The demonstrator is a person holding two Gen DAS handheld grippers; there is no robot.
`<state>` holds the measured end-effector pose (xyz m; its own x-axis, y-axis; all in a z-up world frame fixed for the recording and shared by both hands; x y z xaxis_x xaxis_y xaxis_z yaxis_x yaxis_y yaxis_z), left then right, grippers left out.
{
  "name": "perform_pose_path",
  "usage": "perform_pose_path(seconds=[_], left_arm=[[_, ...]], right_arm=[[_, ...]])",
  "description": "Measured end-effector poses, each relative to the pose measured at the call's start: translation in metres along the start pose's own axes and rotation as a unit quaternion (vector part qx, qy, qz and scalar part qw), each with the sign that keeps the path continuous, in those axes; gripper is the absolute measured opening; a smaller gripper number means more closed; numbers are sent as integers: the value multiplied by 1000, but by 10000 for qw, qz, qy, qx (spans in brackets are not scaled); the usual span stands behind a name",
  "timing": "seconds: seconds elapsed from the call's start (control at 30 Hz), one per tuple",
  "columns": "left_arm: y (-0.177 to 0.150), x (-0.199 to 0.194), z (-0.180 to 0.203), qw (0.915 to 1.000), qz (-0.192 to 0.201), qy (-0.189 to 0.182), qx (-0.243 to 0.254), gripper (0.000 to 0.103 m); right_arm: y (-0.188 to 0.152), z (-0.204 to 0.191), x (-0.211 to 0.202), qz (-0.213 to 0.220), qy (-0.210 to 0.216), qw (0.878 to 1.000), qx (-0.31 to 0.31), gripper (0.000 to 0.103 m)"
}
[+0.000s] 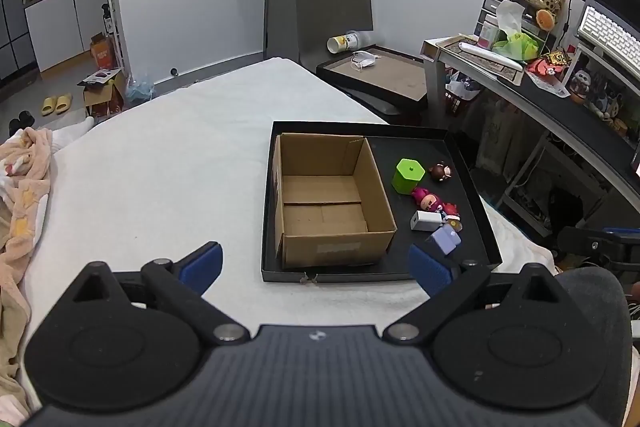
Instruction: Organize rigid objects
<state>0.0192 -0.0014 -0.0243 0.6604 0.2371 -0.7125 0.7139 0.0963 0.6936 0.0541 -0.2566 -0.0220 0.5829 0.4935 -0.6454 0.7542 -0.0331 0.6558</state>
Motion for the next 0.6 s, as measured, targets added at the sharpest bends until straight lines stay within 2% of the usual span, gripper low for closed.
perform_pose_path(seconds=[0.6], left_arm=[[1,-11,1,9999,89,-141,23,99]], right_arm=[[-3,-3,-13,113,-86,9999,-4,103]])
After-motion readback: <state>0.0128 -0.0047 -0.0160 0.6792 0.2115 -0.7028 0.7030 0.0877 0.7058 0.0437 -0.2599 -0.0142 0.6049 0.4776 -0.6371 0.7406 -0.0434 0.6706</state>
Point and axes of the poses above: each gripper's, at about its wrist camera, not at the fingertips, and x roughly the way its jaws point, z to its right, y to its top, the point moved 5 cm from there along x, roughly the way its jaws point, and after that the axes turned 15 degrees about y, right-handed, at the moved point
